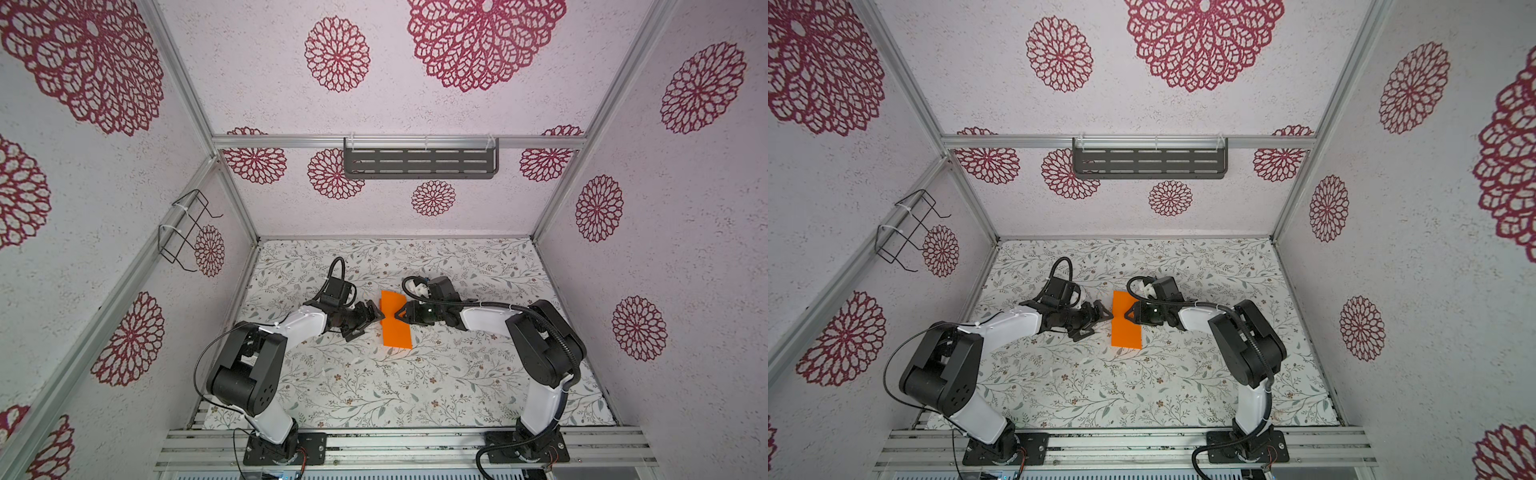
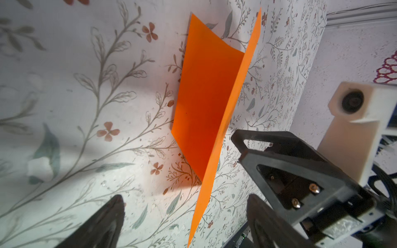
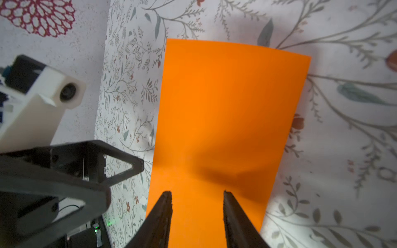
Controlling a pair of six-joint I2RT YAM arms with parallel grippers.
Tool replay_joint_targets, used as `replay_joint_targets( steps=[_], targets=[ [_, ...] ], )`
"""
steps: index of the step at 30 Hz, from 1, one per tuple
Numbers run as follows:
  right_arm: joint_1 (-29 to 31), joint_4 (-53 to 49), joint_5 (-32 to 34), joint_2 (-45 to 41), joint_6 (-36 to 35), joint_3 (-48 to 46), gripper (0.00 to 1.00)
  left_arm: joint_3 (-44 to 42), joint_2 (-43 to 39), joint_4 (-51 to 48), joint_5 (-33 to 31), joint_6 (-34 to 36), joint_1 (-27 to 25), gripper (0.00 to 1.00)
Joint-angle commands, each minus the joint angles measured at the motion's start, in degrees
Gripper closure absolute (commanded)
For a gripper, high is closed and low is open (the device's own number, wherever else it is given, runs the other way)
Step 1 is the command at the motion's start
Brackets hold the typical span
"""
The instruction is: Fold a paper plane with a square sheet of paper (pick it up from the middle)
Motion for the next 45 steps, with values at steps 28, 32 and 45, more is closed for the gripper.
replay_joint_targets(
  steps=[28, 32, 45],
  targets=[
    [-2.28, 4.46, -1.79, 4.87, 5.89, -0.36, 0.60, 2.75, 12.42, 9.70, 12.11, -4.88, -1.12, 0.52],
    [-2.47, 5.13, -2.06, 4.98, 6.22, -0.36, 0.60, 1.48, 12.61, 13.52, 13.87, -6.61, -1.13, 0.58],
    [-2.92, 4.99, -2.88, 0.39, -0.24, -0.39, 0.58, 1.80, 11.29, 12.81, 13.84, -7.27, -0.78, 0.95]
  ],
)
